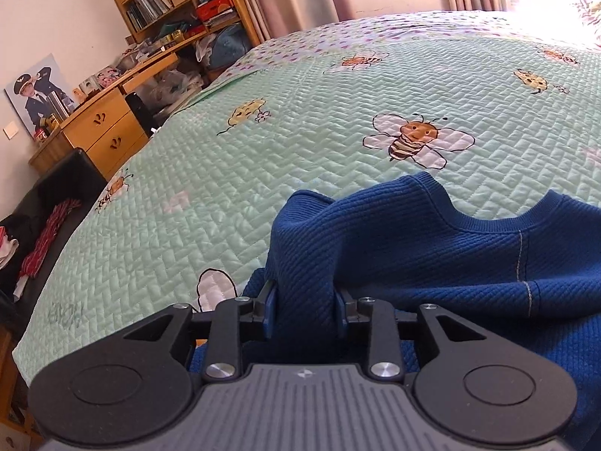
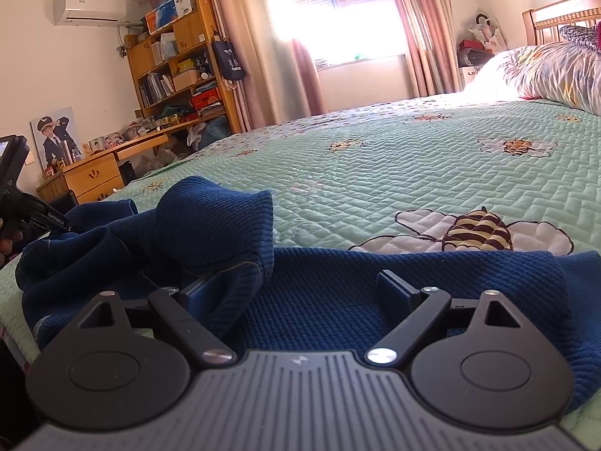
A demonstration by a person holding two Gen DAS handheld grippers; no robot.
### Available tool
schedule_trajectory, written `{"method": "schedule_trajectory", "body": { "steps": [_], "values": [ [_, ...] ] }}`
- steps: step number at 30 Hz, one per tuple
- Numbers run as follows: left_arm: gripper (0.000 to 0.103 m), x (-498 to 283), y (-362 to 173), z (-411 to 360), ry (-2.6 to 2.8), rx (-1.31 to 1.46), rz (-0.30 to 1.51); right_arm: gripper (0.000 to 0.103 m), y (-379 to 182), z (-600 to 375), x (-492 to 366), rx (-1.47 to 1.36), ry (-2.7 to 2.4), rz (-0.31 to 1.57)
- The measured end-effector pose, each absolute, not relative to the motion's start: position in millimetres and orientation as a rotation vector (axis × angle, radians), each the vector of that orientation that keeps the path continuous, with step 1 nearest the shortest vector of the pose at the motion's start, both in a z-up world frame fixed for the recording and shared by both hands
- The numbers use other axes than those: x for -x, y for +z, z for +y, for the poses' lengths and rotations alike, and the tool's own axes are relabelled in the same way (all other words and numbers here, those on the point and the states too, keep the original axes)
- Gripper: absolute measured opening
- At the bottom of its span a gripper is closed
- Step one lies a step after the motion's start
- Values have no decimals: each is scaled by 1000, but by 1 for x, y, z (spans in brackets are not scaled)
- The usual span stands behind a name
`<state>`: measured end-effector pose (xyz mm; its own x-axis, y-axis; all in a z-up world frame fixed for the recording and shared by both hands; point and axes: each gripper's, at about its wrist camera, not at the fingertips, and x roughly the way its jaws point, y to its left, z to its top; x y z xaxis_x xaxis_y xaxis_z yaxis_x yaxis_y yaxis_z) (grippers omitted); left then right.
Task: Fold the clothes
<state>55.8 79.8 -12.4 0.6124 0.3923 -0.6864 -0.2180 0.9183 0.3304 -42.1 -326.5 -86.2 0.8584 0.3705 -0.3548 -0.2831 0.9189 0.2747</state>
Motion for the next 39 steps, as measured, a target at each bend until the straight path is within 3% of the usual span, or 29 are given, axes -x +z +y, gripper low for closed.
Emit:
{"method": "schedule_trajectory", "body": {
  "steps": [15, 23, 24, 25, 26, 33, 39],
  "values": [
    [32, -27, -8, 50, 276, -339, 800, 92, -89, -325, 42, -222, 353, 429],
    [18, -12, 28, 43, 198, -221, 654, 92, -89, -327, 42, -230, 354, 427],
    [16, -8, 35, 40, 172, -213, 620, 92, -90, -327, 41, -232, 355, 427],
    [7, -3, 44, 37, 134, -206, 580, 92, -89, -328, 41, -234, 355, 427],
    [7, 0, 50, 32, 111, -216, 561, 92, -90, -328, 41, -235, 355, 426],
    [23, -1, 50, 13, 92, -262, 573, 92, -91, -330, 40, -247, 359, 426],
    [66, -4, 40, 34, 210, -232, 616, 92, -91, -331, 39, -253, 361, 427]
  ]
}}
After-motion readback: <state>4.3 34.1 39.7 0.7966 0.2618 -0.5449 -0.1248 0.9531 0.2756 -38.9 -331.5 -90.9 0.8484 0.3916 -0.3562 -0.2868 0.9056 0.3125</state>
